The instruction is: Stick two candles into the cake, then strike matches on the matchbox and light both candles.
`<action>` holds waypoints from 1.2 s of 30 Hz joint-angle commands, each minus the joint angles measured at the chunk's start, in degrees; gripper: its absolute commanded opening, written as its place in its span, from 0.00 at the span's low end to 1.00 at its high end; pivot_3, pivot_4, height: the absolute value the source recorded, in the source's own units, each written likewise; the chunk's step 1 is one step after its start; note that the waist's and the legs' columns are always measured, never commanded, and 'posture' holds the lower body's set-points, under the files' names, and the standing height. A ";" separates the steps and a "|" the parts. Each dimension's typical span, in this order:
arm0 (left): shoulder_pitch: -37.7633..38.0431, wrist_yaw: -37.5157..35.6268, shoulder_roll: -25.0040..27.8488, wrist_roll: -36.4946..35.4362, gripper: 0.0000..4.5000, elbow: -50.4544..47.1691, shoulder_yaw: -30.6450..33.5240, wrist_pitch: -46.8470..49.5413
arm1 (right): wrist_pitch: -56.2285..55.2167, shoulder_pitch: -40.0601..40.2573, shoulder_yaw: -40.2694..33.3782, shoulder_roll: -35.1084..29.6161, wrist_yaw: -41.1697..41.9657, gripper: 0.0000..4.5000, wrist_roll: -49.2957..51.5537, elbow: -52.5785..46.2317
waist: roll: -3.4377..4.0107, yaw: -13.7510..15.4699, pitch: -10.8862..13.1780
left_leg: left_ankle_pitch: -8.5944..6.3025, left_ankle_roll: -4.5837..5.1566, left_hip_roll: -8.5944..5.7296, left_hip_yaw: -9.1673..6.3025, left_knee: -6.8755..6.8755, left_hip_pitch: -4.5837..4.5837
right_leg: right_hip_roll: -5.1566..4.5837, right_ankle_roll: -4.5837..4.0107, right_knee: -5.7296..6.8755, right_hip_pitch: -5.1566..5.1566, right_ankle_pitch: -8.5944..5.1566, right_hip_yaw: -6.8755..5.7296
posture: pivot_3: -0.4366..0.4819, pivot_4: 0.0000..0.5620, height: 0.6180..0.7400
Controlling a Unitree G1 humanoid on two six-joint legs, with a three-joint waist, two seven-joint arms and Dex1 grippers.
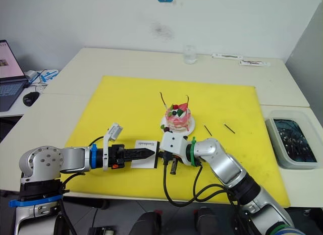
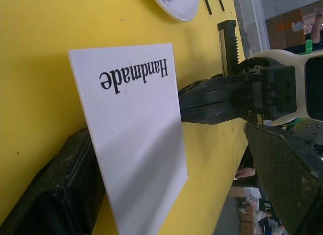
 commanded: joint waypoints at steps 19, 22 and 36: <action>3.04 1.01 -1.19 2.08 0.01 -1.34 -0.96 -0.88 | 1.81 -1.12 -0.40 2.24 1.40 0.00 1.04 -3.01 | 0.00 -0.15 0.00 | -0.02 -0.04 0.01 -0.02 -0.06 -0.04 | 0.01 -0.05 -0.01 -0.06 -0.03 -0.02 | 0.48 0.27 1.00; 3.44 0.61 -0.36 1.95 0.01 -1.65 -0.50 -1.07 | 2.13 -1.19 -0.63 2.39 1.23 0.00 1.09 -3.29 | 0.00 -0.27 0.00 | -0.02 -0.04 0.02 -0.02 -0.06 -0.03 | 0.02 -0.05 -0.01 -0.06 -0.03 -0.02 | 0.48 0.27 1.00; 6.81 -12.05 6.59 -2.93 0.01 -4.91 0.20 -6.28 | 4.60 2.50 -12.39 -2.99 0.04 0.00 6.85 -15.31 | 0.00 -1.16 0.03 | -0.03 -0.05 0.06 -0.02 -0.14 -0.16 | 0.04 -0.12 -0.01 -0.23 -0.07 -0.03 | 0.48 0.27 1.00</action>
